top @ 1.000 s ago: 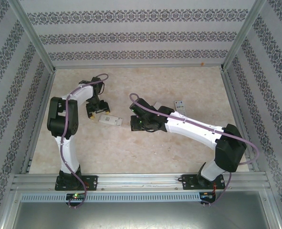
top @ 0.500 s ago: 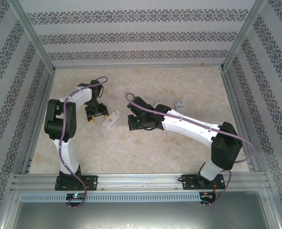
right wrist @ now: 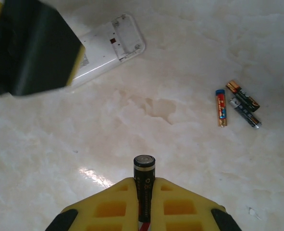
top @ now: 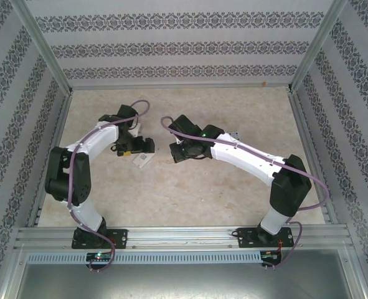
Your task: Load the batteries into the remote control
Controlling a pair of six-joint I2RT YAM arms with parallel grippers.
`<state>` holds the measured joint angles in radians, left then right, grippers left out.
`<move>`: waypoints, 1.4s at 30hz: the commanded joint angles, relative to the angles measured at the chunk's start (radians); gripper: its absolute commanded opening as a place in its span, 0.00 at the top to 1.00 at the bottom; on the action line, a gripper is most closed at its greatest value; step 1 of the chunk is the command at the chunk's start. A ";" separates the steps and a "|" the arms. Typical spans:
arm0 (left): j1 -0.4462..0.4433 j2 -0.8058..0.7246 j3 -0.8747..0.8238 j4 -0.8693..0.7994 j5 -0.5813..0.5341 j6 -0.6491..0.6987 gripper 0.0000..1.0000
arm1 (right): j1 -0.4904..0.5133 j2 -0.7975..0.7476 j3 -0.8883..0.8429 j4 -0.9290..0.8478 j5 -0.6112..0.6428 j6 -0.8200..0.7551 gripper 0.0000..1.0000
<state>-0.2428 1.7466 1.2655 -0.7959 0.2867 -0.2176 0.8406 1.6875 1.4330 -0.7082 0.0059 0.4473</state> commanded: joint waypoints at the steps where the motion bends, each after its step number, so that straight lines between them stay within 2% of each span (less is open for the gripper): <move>1: -0.065 0.095 0.076 -0.029 -0.113 0.245 0.01 | -0.010 -0.015 0.014 -0.026 -0.014 -0.022 0.90; 4: -0.065 0.157 0.129 -0.048 -0.159 0.277 0.00 | -0.011 -0.032 0.006 -0.033 -0.017 -0.019 0.90; 9: -0.066 0.216 0.143 -0.060 -0.116 0.308 0.03 | -0.014 -0.077 -0.041 -0.027 -0.015 0.004 0.90; 13: -0.066 0.231 0.122 -0.062 -0.158 0.327 0.15 | -0.018 -0.102 -0.058 -0.026 -0.012 0.017 0.90; 19: -0.067 0.247 0.107 -0.072 -0.131 0.377 0.37 | -0.023 -0.118 -0.049 -0.033 -0.009 0.018 0.90; 23: -0.066 0.228 0.094 -0.078 -0.101 0.406 0.44 | -0.030 -0.138 -0.039 -0.040 0.003 0.009 0.90; 27: -0.084 0.157 0.083 -0.087 0.010 0.471 0.46 | -0.048 -0.181 -0.050 -0.049 0.011 -0.005 0.90; 30: -0.139 0.064 0.028 -0.077 0.110 0.591 0.43 | -0.074 -0.233 -0.082 -0.060 0.023 -0.019 0.90; 32: -0.194 0.009 -0.022 -0.058 0.129 0.666 0.43 | -0.100 -0.277 -0.121 -0.056 0.026 -0.022 0.90; 37: -0.339 -0.044 -0.113 -0.007 0.010 0.851 0.42 | -0.168 -0.403 -0.255 -0.038 0.022 -0.008 0.90; 42: -0.406 0.011 -0.128 0.036 -0.111 0.931 0.39 | -0.184 -0.509 -0.361 -0.050 0.035 -0.001 0.90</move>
<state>-0.6353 1.7248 1.1481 -0.8028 0.2588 0.6003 0.6613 1.2285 1.1145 -0.7380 0.0185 0.4412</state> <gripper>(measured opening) 0.610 0.104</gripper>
